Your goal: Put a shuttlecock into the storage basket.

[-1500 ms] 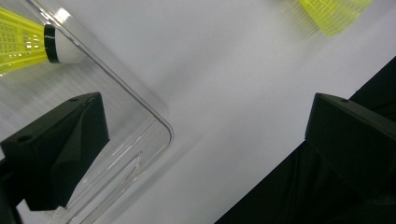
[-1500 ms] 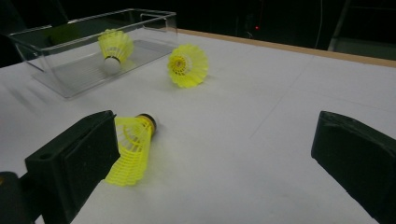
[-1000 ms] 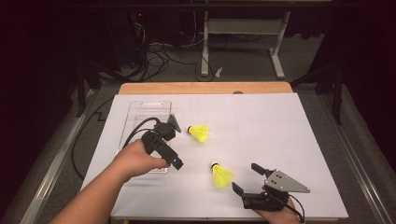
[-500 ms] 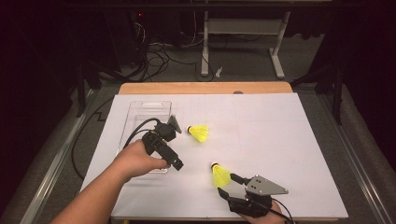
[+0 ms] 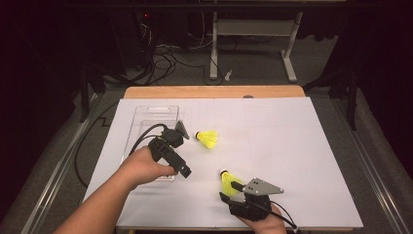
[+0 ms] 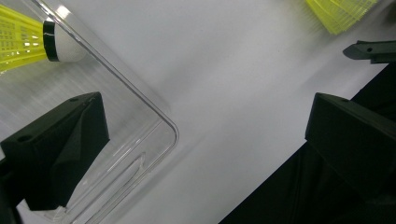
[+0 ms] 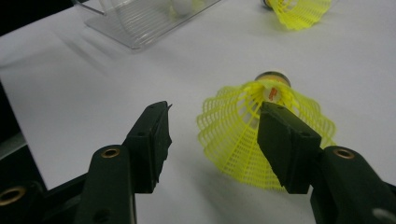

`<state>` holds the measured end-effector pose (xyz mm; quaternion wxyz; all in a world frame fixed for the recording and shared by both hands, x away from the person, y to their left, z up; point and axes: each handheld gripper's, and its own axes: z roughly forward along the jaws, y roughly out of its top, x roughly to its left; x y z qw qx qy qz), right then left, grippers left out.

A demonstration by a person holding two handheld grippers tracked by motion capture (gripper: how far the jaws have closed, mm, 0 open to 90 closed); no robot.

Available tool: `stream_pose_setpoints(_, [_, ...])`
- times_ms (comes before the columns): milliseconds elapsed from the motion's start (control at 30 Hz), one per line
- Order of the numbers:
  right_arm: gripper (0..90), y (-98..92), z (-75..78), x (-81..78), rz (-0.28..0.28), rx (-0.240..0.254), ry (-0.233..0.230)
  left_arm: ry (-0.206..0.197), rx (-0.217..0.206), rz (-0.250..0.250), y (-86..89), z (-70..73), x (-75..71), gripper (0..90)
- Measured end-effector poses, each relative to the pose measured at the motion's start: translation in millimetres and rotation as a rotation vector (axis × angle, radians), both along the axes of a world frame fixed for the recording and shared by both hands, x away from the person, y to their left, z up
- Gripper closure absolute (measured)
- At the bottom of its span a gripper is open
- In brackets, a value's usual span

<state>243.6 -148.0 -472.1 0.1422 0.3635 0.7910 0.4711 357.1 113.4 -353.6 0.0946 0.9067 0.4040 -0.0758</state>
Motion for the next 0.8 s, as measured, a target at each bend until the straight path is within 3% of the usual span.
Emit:
stream_pose_setpoints(133, [45.8,11.4,-2.1,2.1,-0.025,0.000,0.036,0.005,-0.006,0.000,0.2,-3.3,0.2,0.8])
stream_pose_setpoints(267, [48.5,19.1,-3.6,1.6,-0.044,-0.067,-0.007,0.008,-0.005,-0.005,0.2,-5.2,-0.7,0.8])
stream_pose_setpoints(367, [53.0,15.1,-1.1,3.1,-0.069,-0.051,-0.014,0.004,-0.009,-0.002,1.4,-4.3,-0.5,0.8])
stream_pose_setpoints(533, [65.2,11.1,0.8,4.6,-0.071,-0.030,-0.027,0.002,-0.006,0.000,2.6,-3.2,-1.1,0.8])
stream_pose_setpoints(800, [86.3,10.3,1.0,3.0,-0.075,-0.058,-0.040,-0.001,-0.002,0.010,3.9,-2.6,-0.6,0.8])
